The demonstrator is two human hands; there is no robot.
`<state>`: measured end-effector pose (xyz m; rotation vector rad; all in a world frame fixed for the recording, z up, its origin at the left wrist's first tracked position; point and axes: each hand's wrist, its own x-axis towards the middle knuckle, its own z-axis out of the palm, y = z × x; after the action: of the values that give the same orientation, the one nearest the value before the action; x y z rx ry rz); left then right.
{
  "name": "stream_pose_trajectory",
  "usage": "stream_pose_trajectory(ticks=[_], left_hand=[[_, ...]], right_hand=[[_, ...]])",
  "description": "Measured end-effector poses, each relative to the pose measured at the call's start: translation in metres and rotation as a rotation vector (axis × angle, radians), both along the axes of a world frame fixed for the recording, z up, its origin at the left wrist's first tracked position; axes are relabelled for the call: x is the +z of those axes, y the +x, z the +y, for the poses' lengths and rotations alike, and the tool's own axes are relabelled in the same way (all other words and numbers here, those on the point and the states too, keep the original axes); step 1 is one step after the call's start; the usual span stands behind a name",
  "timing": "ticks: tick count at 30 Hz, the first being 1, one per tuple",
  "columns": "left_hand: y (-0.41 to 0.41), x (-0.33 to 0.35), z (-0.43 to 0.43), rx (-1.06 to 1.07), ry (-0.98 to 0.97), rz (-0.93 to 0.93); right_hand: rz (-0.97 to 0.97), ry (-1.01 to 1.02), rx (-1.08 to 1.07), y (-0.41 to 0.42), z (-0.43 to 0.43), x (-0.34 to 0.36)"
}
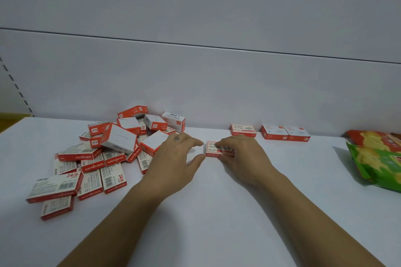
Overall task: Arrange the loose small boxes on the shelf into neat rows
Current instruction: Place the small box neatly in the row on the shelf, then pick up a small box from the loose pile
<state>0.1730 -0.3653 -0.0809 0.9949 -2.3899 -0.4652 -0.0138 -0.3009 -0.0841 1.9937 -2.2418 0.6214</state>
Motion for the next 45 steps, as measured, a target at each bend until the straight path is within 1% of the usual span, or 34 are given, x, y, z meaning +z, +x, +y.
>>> stream_pose_trajectory(ticks=[2,5,9,14,20,25,31,37,45], left_hand=[[0.001,0.000,-0.001,0.003,-0.020,-0.026],[0.005,0.001,-0.004,0.012,-0.053,-0.030],[0.007,0.003,-0.005,0.030,-0.059,-0.033],[0.004,0.004,-0.005,0.031,-0.069,-0.090],[0.004,0.004,-0.006,0.050,-0.079,-0.142],[0.003,0.003,-0.004,0.025,-0.085,-0.133],[0.004,0.004,-0.001,0.037,-0.064,-0.123],[0.007,0.004,0.002,0.047,-0.055,-0.116],[0.013,0.008,-0.004,0.065,-0.121,-0.125]], right_hand=[[0.013,-0.014,-0.022,0.000,-0.002,0.000],[0.136,-0.042,-0.034,0.009,0.003,-0.002],[0.257,0.080,-0.052,0.021,0.008,-0.002],[0.230,0.208,-0.093,0.024,-0.002,-0.008],[0.199,0.265,-0.164,0.019,-0.017,-0.012],[0.165,0.335,-0.179,0.017,-0.021,-0.012],[0.175,0.344,-0.208,0.015,-0.027,-0.011],[0.128,0.307,-0.253,0.013,-0.038,-0.008],[0.107,0.245,-0.235,0.018,-0.036,-0.001]])
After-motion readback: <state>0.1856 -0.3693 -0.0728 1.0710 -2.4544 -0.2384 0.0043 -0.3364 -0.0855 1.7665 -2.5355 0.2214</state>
